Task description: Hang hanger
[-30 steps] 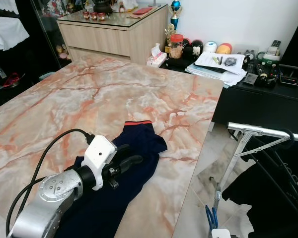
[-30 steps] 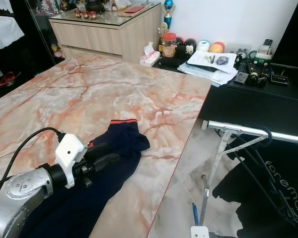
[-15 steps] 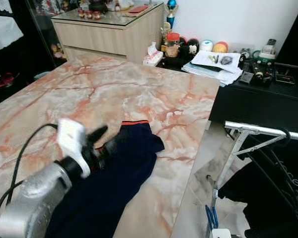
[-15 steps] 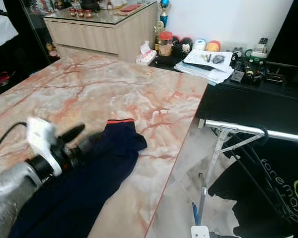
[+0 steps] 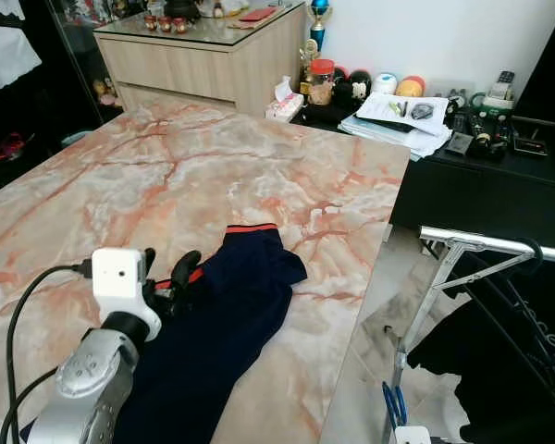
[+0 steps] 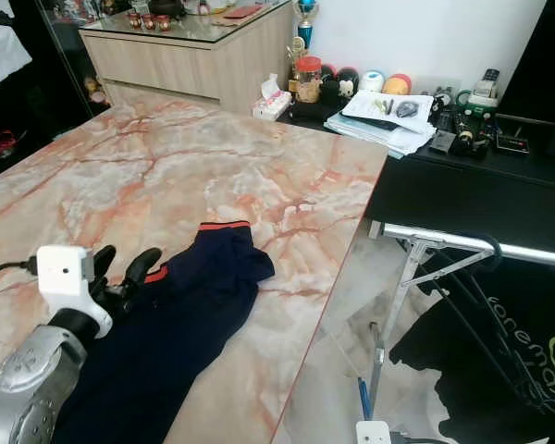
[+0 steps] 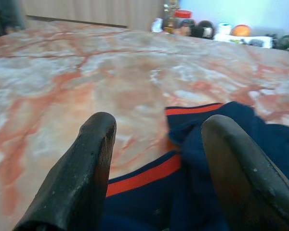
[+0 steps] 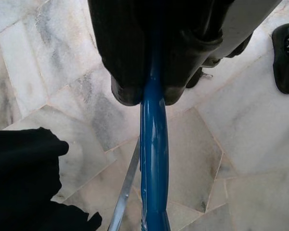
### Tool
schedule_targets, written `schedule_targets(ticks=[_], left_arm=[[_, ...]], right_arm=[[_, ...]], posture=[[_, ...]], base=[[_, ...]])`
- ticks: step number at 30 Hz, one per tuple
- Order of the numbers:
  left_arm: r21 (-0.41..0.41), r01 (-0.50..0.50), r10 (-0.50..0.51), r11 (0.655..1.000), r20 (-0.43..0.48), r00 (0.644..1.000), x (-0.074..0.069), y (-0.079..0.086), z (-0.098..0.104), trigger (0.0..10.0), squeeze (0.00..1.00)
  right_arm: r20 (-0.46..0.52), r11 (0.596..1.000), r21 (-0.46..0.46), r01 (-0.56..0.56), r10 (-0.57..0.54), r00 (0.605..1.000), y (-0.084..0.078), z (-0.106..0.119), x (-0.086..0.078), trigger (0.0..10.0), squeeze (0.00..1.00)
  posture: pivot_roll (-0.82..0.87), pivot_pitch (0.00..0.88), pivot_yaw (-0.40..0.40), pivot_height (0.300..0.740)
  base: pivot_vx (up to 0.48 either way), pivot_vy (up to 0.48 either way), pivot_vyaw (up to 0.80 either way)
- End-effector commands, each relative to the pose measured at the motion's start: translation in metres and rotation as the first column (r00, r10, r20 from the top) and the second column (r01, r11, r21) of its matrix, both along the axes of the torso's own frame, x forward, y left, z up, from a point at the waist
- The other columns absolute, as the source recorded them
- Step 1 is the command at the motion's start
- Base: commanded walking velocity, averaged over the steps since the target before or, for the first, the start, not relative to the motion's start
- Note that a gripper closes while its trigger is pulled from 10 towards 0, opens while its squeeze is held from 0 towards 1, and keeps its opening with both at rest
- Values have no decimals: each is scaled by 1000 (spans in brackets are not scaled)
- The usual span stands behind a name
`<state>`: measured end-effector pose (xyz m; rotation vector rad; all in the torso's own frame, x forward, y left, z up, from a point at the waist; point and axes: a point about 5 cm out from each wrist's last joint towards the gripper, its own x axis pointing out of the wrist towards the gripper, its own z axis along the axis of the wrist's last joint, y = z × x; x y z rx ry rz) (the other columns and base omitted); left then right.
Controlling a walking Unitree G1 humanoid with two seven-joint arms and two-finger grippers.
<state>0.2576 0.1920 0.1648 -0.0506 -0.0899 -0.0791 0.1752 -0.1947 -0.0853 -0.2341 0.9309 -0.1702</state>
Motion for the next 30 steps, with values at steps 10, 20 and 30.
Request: schedule_targets(ticks=[10,20,30], left_arm=[[49,-17,16,999,27,1000,-6,-1,-2,10000,0],[30,4,-5,1000,13,1000,-5,-7,-7,10000,0],[29,15,-16,999,14,1000,-5,-9,-8,10000,0]], right_arm=[[-10,1000,7,-19,19,1000,1,-1,-1,10000,0],[-18,1000,15,-19,19,1000,2,-2,-4,10000,0],[-17,1000,17,-17,17,1000,3,-3,-4,10000,0]], posture=[[112,86,32,740],[109,85,31,740],[102,68,39,740]], base=[[-26,0,0],[-299,0,0],[-303,0,0]])
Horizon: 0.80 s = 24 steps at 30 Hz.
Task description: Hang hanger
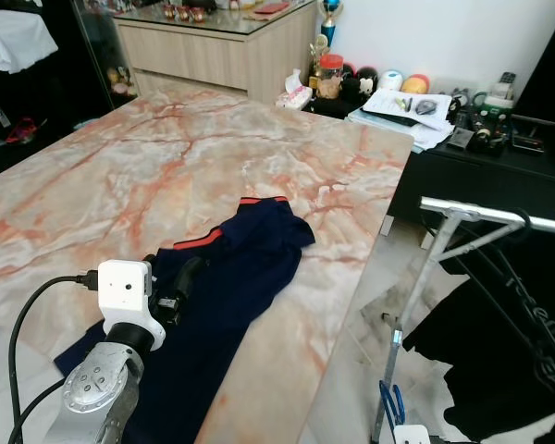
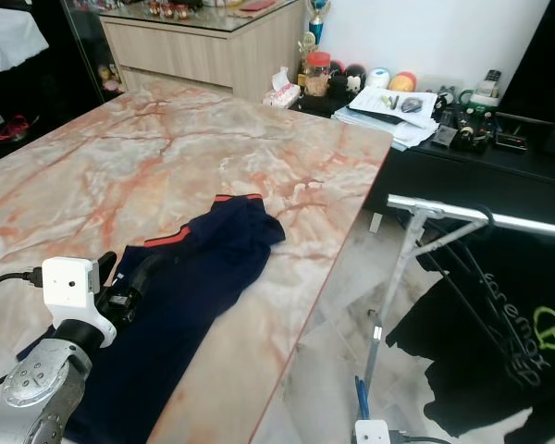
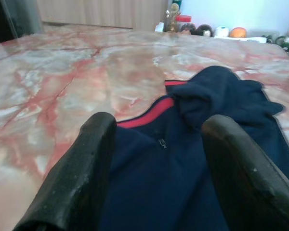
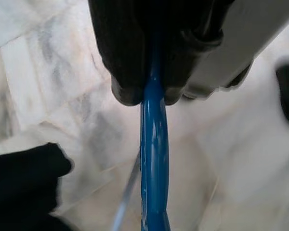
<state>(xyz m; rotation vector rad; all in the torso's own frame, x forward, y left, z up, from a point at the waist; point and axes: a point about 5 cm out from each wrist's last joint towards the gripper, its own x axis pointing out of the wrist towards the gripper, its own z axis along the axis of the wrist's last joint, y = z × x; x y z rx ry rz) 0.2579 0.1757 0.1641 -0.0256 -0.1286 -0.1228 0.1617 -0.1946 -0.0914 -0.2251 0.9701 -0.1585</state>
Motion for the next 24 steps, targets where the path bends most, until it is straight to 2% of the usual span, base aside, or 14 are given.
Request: schedule_targets(ticks=[1,14,21,24], left_arm=[[5,-24,25,1000,-26,999,-5,7,-7,10000,0],[0,-24,24,1000,-31,999,-5,8,-10,10000,0],[-12,-53,52,999,-57,997,-7,12,-19,10000,0],[-13,-84,83,996,-79,993,-8,17,-26,10000,0]], right_arm=[[21,1000,3,-15,15,1000,3,3,9,10000,0],[22,1000,2,-17,17,1000,4,3,9,10000,0],[24,1000,1,-18,18,1000,3,4,10,10000,0],[25,1000,-1,-20,20,999,2,4,11,10000,0]], posture=[[102,66,40,740],[102,61,39,740],[100,72,31,740],[101,76,28,740]], base=[[-300,0,0],[-299,0,0],[-281,0,0],[0,0,0]])
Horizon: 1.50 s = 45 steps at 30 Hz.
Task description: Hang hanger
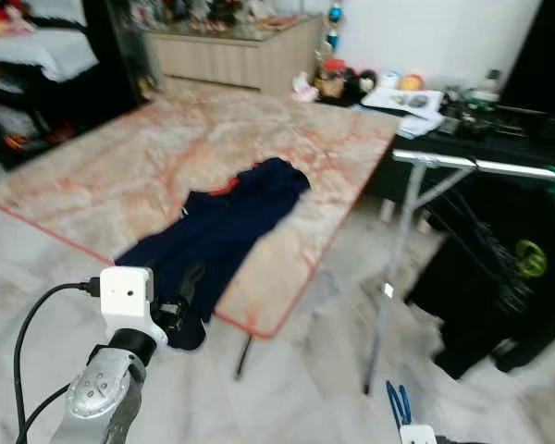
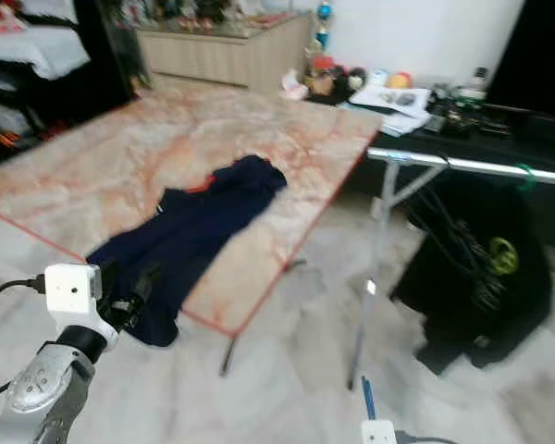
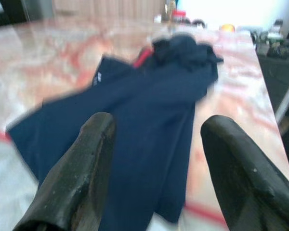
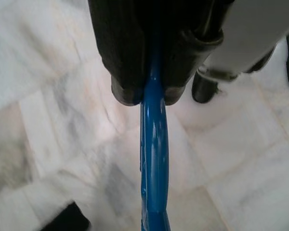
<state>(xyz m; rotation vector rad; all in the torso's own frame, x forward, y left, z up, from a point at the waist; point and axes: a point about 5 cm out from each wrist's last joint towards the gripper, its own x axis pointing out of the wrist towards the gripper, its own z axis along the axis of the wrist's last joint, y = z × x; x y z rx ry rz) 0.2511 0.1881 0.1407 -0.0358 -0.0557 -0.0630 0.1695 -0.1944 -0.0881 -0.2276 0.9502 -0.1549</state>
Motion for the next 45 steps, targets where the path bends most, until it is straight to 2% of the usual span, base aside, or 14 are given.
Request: schedule_targets(ticks=[1,9,13,17,21,22,23,28,29,30,32,34,40,45], left_arm=[[-8,-34,34,999,-10,999,-2,5,-4,10000,0],[-25,-113,108,993,-158,982,-11,24,-44,10000,0],[-19,-211,199,977,-263,944,-19,45,-76,10000,0],[11,-232,222,973,-336,915,-25,54,-99,10000,0],[55,-267,260,962,-482,837,-41,66,-138,10000,0],[67,-267,260,961,-538,802,-50,68,-154,10000,0],[69,-268,261,961,-549,794,-51,69,-158,10000,0],[109,-187,207,976,-715,668,-71,59,-196,10000,0],[109,-187,207,976,-715,668,-71,59,-196,10000,0],[125,-156,196,980,-760,620,-78,55,-206,10000,0],[124,-130,178,984,-785,593,-83,50,-212,10000,0],[119,-97,153,988,-798,583,-84,45,-215,10000,0],[71,-35,77,997,-776,626,-66,23,-213,10000,0],[63,-21,63,998,-786,615,-66,14,-217,10000,0]], right_arm=[[6,1000,1,-14,14,1000,2,1,3,10000,0],[5,1000,2,-17,17,1000,2,1,3,10000,0],[0,1000,4,-17,17,1000,1,1,2,10000,0],[-1,1000,6,-16,16,1000,2,0,2,10000,0],[1,1000,9,-13,13,1000,2,1,2,10000,0],[1,1000,8,-14,14,1000,2,1,2,10000,0],[1,1000,8,-15,15,1000,2,1,2,10000,0],[0,1000,12,-25,25,1000,2,1,2,10000,0],[0,1000,12,-25,25,1000,2,1,2,10000,0],[-1,999,14,-30,30,1000,2,0,2,10000,0],[0,999,14,-30,30,1000,2,0,2,10000,0],[3,1000,17,-17,17,1000,1,0,1,10000,0],[9,1000,5,-31,31,999,-6,1,-1,10000,0],[18,999,-7,-35,35,999,-12,3,1,10000,0]], posture=[[101,76,28,740],[104,79,28,740],[106,78,29,740],[105,76,31,740],[100,75,31,740],[101,74,31,740],[101,74,31,740],[94,68,22,740],[94,68,22,740],[85,59,24,740],[65,53,31,740],[54,42,30,740],[42,13,11,740],[14,4,11,740]], base=[[0,0,0],[0,0,0],[0,0,0],[0,0,0],[0,0,0],[0,0,0],[0,0,0],[0,0,0],[0,0,0],[0,0,0],[0,0,0],[0,0,0],[0,0,0],[0,0,0]])
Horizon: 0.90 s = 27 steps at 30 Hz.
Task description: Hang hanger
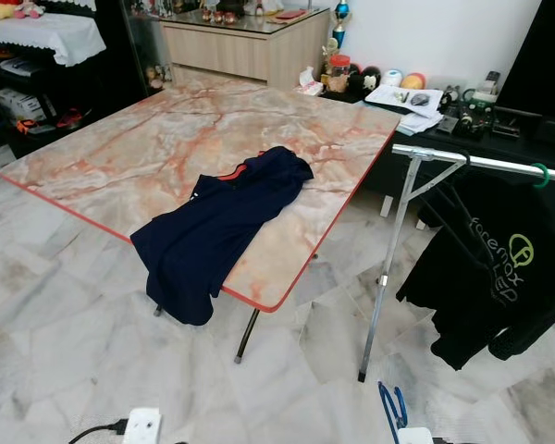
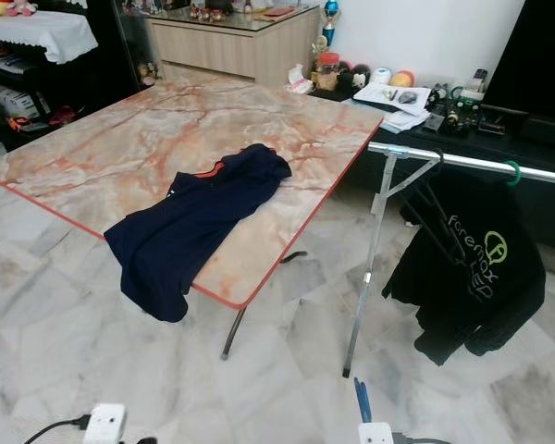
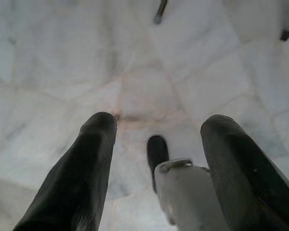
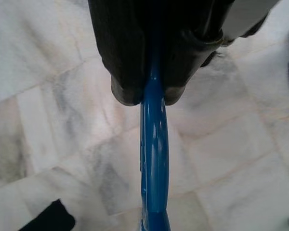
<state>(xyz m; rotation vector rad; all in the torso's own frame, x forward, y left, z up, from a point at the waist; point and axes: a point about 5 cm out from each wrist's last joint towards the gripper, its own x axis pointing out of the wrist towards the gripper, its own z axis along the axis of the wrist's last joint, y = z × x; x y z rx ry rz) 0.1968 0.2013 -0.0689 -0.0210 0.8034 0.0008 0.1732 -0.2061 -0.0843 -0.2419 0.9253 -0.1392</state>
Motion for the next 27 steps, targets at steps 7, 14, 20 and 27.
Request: schedule_targets(ticks=[7,14,20,27], left_arm=[[-7,30,-30,1000,-120,992,-30,-15,-20,10000,0],[-11,80,-81,997,-119,990,-28,-21,-19,10000,0],[21,73,-70,997,-110,991,-21,-9,-15,10000,0],[61,2,4,998,-93,996,-16,14,-9,10000,0]], right_arm=[[18,1000,8,-3,3,1000,-9,0,-5,10000,0],[-7,998,37,54,-54,999,-15,-6,-23,10000,0],[-42,996,50,74,-72,997,-18,-11,-41,10000,0],[-23,993,69,97,-96,995,-7,-10,-30,10000,0]], posture=[[-32,0,24,740],[-56,0,48,740],[-80,0,58,740],[-70,0,79,740]], base=[[0,0,0],[0,0,-682],[0,0,-425],[0,-244,0]])
